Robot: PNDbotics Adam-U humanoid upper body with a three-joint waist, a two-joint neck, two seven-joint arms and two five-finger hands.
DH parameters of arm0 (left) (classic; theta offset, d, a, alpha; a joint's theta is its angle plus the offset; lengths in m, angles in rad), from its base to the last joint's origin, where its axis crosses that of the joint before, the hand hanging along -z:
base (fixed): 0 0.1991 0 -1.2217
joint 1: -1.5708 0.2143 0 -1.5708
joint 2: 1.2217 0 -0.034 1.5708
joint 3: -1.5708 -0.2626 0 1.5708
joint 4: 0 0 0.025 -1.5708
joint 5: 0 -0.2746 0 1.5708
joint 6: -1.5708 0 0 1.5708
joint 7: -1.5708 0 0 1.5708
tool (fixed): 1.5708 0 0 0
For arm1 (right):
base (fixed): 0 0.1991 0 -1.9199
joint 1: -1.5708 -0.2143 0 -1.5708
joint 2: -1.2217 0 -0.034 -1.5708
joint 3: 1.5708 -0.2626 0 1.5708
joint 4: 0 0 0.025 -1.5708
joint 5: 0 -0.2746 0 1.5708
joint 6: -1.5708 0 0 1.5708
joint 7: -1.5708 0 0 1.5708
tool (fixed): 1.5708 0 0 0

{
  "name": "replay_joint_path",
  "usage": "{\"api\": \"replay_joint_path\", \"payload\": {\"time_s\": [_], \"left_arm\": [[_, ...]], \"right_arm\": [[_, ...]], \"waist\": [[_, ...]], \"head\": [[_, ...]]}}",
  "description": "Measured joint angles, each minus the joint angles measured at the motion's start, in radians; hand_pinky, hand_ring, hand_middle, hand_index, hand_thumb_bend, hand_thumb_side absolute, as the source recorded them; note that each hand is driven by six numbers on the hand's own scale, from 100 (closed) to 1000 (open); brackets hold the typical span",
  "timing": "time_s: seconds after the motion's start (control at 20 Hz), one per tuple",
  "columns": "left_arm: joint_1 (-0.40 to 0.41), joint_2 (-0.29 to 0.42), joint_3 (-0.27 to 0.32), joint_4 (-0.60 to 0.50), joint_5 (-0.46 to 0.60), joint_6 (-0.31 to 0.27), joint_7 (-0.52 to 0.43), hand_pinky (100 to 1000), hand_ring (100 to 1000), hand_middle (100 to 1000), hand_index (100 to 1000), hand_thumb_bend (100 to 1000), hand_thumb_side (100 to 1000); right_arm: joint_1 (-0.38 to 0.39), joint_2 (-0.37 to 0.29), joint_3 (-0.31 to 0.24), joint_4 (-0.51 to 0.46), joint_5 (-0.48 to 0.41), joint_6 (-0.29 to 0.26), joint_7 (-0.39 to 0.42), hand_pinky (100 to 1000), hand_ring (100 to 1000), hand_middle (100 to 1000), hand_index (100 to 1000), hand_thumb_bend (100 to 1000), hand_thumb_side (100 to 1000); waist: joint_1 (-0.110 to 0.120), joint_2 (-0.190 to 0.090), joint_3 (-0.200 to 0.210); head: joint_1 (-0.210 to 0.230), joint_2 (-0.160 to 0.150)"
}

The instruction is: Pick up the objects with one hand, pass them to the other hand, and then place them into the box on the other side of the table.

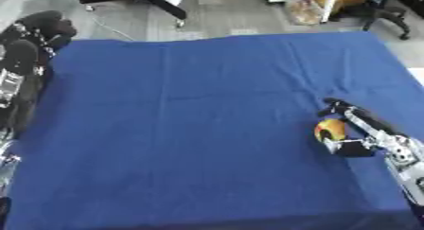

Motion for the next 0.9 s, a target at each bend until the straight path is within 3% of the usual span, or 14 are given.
{"api": "replay_joint_path", "payload": {"time_s": [0.2,0.35,0.65,0.9], "left_arm": [[0.000,0.000,0.000,0.000,-0.001,0.000,0.000,952,909,666,834,634,724],[0.001,0.000,0.000,0.000,-0.002,0.001,0.000,952,909,667,835,633,726],[0.001,0.000,0.000,0.000,-0.002,0.001,0.000,952,909,667,836,631,729],[0.001,0.000,0.000,0.000,-0.003,0.001,0.000,952,909,667,836,629,731]], "right_arm": [[0.005,0.000,0.000,0.001,0.016,0.005,0.008,803,1000,1000,811,100,100],[0.008,0.000,-0.002,0.001,0.029,0.006,0.019,746,972,992,746,100,100],[0.008,0.000,-0.010,-0.005,0.058,0.005,0.029,645,882,860,589,100,100],[0.008,0.000,-0.012,-0.008,0.080,0.005,0.030,619,862,842,573,100,100]], "waist": [[0.000,0.000,0.000],[-0.002,0.000,0.001],[-0.003,0.000,0.001],[-0.003,0.000,0.001]], "head": [[0.000,0.000],[0.000,0.000],[0.000,0.000],[0.000,0.000]]}}
